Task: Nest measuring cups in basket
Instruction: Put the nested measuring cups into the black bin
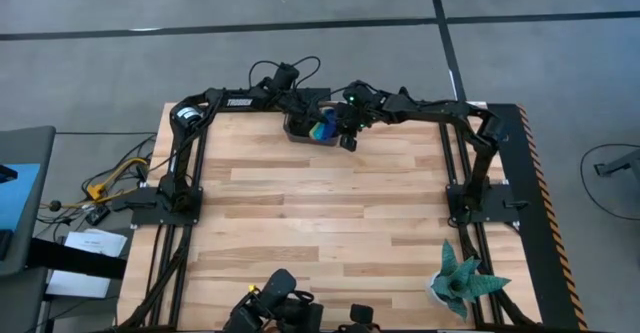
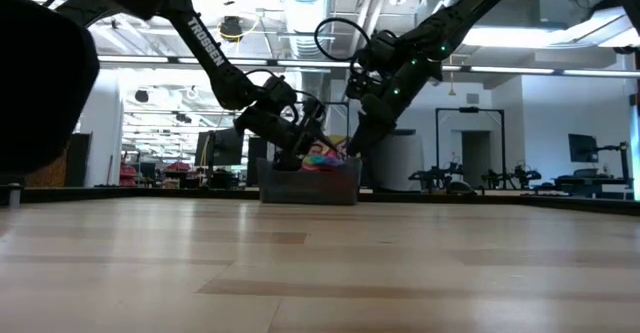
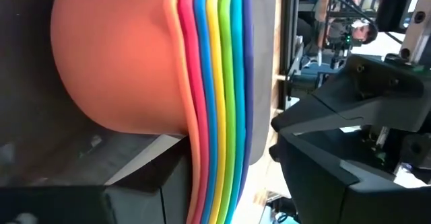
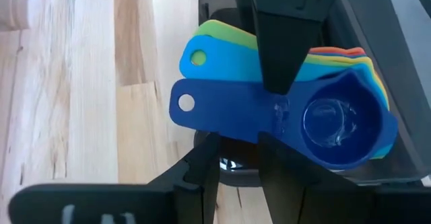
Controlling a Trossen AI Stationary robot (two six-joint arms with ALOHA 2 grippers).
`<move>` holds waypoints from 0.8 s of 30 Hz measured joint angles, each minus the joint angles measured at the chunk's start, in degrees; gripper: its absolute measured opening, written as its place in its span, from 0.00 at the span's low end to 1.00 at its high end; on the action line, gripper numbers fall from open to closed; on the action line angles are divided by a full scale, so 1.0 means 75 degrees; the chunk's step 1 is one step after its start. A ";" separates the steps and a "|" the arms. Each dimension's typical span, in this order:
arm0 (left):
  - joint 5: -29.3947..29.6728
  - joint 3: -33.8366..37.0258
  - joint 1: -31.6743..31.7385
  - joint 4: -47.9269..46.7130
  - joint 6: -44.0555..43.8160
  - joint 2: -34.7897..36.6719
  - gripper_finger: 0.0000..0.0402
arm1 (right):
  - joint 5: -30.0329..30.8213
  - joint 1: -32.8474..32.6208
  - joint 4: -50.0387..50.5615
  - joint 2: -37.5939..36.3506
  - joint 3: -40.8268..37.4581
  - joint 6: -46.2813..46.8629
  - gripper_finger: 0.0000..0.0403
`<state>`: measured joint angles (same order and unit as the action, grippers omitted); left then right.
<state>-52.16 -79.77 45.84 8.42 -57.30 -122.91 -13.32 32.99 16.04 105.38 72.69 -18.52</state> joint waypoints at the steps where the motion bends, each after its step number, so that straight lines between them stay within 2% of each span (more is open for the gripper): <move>1: 0.0000 0.0000 0.0000 0.0024 -0.0043 0.0002 0.48 | 0.0000 0.0003 0.0010 0.0000 0.0000 0.0000 0.30; 10: -0.0159 0.0000 0.0044 0.0018 -0.0491 0.0002 0.48 | 0.0003 0.0003 0.0205 -0.0003 0.0000 0.0003 0.30; 24: -0.0317 0.0000 0.0044 0.0010 0.0859 0.0002 0.48 | 0.0220 0.0006 0.0285 0.0120 -0.0003 -0.0083 0.31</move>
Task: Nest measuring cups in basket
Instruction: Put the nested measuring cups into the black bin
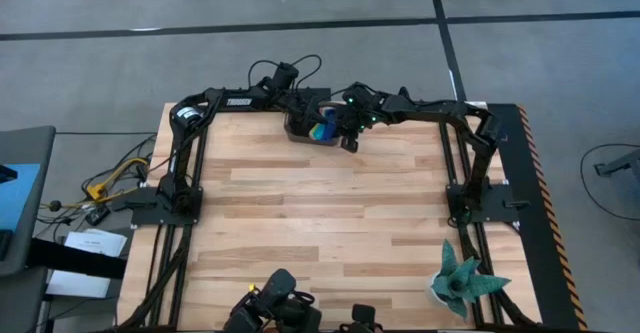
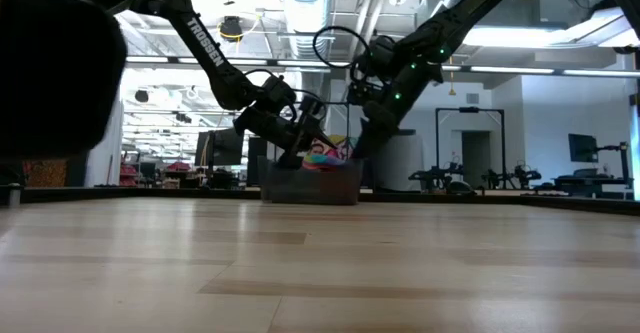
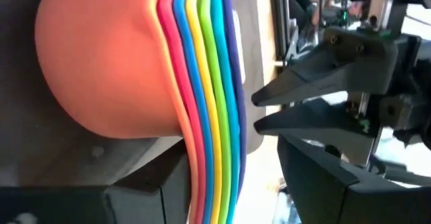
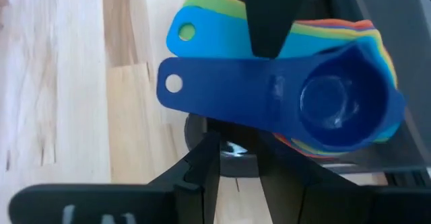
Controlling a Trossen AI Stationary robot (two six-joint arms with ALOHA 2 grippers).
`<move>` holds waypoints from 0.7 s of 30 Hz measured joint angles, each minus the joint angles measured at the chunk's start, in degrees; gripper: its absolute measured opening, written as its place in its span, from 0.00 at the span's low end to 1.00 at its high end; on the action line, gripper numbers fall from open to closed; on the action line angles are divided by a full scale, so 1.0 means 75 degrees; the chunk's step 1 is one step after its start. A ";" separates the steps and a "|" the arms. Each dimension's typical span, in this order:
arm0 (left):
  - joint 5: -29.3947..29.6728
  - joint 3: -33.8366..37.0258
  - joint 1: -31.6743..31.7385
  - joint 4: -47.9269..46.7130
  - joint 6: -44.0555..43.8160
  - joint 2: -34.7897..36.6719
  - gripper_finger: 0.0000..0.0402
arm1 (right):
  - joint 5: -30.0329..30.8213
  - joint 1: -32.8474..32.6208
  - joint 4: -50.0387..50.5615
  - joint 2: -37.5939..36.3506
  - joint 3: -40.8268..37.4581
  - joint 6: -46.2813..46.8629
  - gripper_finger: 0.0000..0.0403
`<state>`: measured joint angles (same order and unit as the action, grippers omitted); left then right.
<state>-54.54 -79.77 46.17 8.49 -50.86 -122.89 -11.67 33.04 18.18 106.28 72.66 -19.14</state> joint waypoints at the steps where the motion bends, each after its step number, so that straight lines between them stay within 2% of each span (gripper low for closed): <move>1: -0.0003 0.0000 0.0000 0.0000 0.0152 0.0000 0.48 | 0.0007 -0.0012 -0.0020 0.0055 0.0006 -0.0028 0.31; 12: 0.0167 0.0000 -0.0105 0.0007 0.1328 0.0000 0.48 | 0.0144 -0.0082 0.0056 0.0087 0.0015 -0.0102 0.31; 18: 0.0105 0.0000 -0.0108 0.0071 0.1316 0.0000 0.48 | 0.0144 -0.0085 0.0086 0.0087 0.0012 -0.0113 0.31; 21: -0.0164 0.0000 -0.0108 0.0393 0.0890 0.0000 0.48 | 0.0143 -0.0085 0.0188 0.0087 0.0018 -0.0116 0.31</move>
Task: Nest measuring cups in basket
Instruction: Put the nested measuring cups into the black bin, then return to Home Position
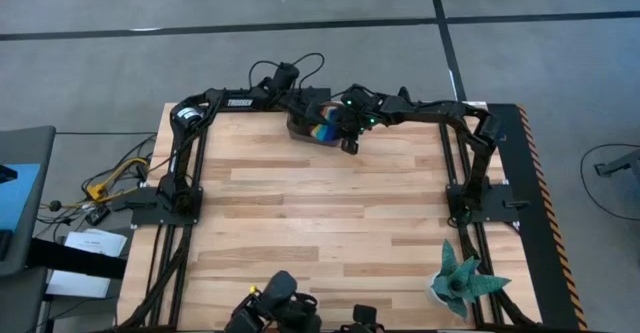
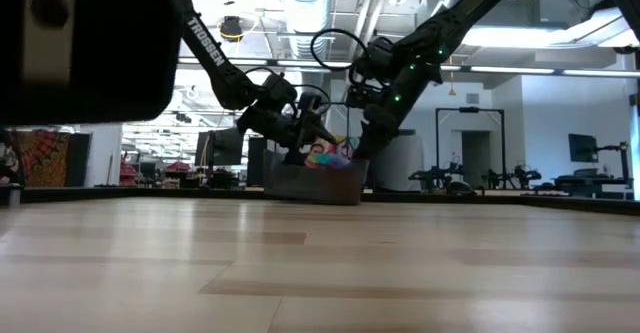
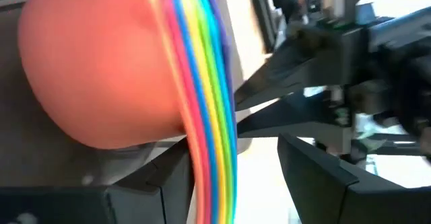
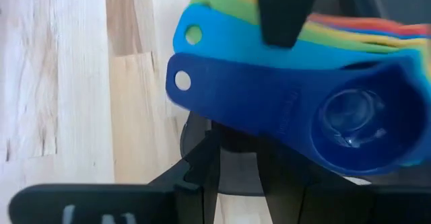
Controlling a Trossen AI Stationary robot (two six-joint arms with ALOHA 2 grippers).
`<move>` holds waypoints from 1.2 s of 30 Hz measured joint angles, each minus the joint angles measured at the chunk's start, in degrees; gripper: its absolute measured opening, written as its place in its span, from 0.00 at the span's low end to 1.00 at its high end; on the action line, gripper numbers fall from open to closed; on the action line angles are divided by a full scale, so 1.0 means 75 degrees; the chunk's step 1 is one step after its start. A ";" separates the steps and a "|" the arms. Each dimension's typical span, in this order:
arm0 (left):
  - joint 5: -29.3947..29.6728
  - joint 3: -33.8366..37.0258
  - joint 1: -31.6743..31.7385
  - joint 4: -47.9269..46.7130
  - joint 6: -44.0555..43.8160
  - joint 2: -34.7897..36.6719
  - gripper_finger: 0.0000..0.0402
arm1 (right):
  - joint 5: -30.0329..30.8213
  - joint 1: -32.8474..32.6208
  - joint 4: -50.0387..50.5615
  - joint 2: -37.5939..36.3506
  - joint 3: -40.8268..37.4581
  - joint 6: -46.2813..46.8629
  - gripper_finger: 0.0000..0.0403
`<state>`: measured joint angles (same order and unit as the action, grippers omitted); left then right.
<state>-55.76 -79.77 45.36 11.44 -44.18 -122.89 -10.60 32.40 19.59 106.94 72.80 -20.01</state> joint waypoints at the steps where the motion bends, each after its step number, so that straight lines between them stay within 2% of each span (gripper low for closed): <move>1: -0.0081 0.0000 0.0000 0.0133 -0.0182 0.0000 0.48 | 0.0002 0.0000 0.0106 0.0001 0.0040 -0.0004 0.31; 7: -0.0500 0.0000 0.0012 0.0896 -0.1014 0.0001 0.48 | 0.0039 0.0006 0.0346 0.0015 0.0391 -0.0196 0.31; 22: -0.0601 0.0000 0.0257 0.0986 -0.1639 0.0003 0.48 | 0.0025 0.0108 0.0469 0.0015 0.0553 -0.0224 0.30; 25: -0.0608 0.0000 0.0279 0.1595 -0.2041 0.0003 0.48 | 0.0025 0.0105 0.0538 0.0015 0.0553 -0.0223 0.30; 32: -0.0753 0.0000 0.0186 0.3912 -0.3186 0.0003 0.48 | 0.0025 0.0108 0.0677 -0.0069 0.0556 -0.0195 0.30; 36: -0.0770 0.0000 0.0099 0.4458 -0.3413 0.0058 0.48 | -0.0019 0.0152 0.0706 -0.0337 0.0559 -0.0044 0.30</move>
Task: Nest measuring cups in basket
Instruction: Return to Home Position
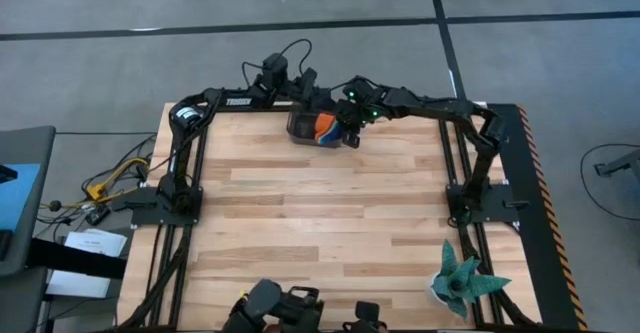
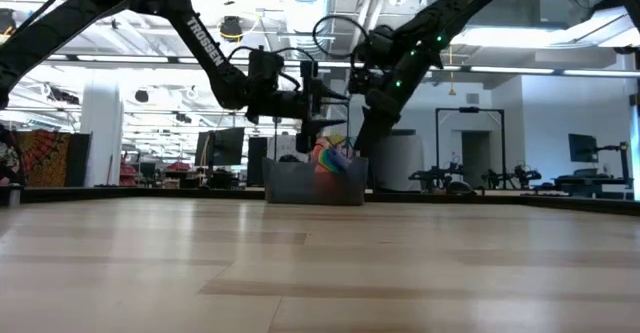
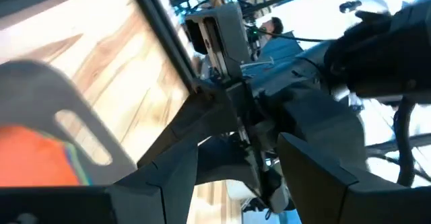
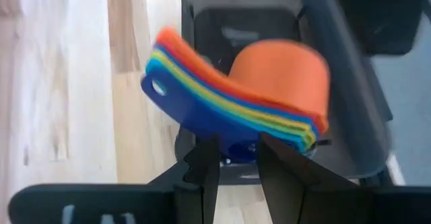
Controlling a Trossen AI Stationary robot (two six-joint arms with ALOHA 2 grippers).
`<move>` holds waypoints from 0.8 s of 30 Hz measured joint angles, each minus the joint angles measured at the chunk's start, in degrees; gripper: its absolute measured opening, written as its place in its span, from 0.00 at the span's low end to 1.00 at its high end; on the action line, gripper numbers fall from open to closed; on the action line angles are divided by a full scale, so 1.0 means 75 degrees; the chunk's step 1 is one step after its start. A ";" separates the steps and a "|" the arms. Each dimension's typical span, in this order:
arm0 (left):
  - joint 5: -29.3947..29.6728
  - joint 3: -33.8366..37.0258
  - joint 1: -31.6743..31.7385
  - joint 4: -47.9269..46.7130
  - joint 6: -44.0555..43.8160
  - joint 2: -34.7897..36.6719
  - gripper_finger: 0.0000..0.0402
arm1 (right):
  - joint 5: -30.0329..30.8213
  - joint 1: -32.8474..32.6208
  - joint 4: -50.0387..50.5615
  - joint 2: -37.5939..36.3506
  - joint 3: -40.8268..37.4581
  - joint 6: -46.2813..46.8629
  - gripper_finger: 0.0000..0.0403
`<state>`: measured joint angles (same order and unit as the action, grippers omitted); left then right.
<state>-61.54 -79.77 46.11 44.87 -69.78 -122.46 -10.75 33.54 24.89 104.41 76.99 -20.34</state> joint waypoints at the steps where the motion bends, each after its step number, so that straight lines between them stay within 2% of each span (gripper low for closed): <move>1: 0.0015 0.0000 -0.0025 -0.0008 0.0103 0.0056 0.48 | -0.0047 0.0014 -0.0027 -0.0084 0.0000 0.0061 0.30; 5: 0.0143 0.0000 -0.0056 -0.0142 0.0648 0.0523 0.48 | -0.0520 0.0209 0.0020 -0.0476 0.0000 0.0530 0.30; 9: 0.0720 0.0000 -0.0059 -0.0921 0.1738 0.1324 0.48 | -0.0967 0.0443 -0.0231 -0.1150 -0.0143 0.0996 0.30; 16: 0.2204 -0.0002 -0.0292 -0.4145 0.4676 0.2720 0.48 | -0.1183 0.0606 -0.0632 -0.2261 -0.0651 0.1728 0.30; 20: 0.2680 0.0000 -0.0500 -0.5293 0.5609 0.3239 0.48 | -0.1182 0.0327 -0.0840 -0.2674 -0.0976 0.2013 0.30; 24: 0.4154 0.0000 -0.0737 -0.6721 0.6672 0.3707 0.48 | -0.1187 0.0068 -0.0877 -0.2729 -0.1139 0.2365 0.28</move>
<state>-30.38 -79.77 40.58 -5.53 -19.74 -94.66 -19.65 34.05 18.31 83.94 68.45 -2.60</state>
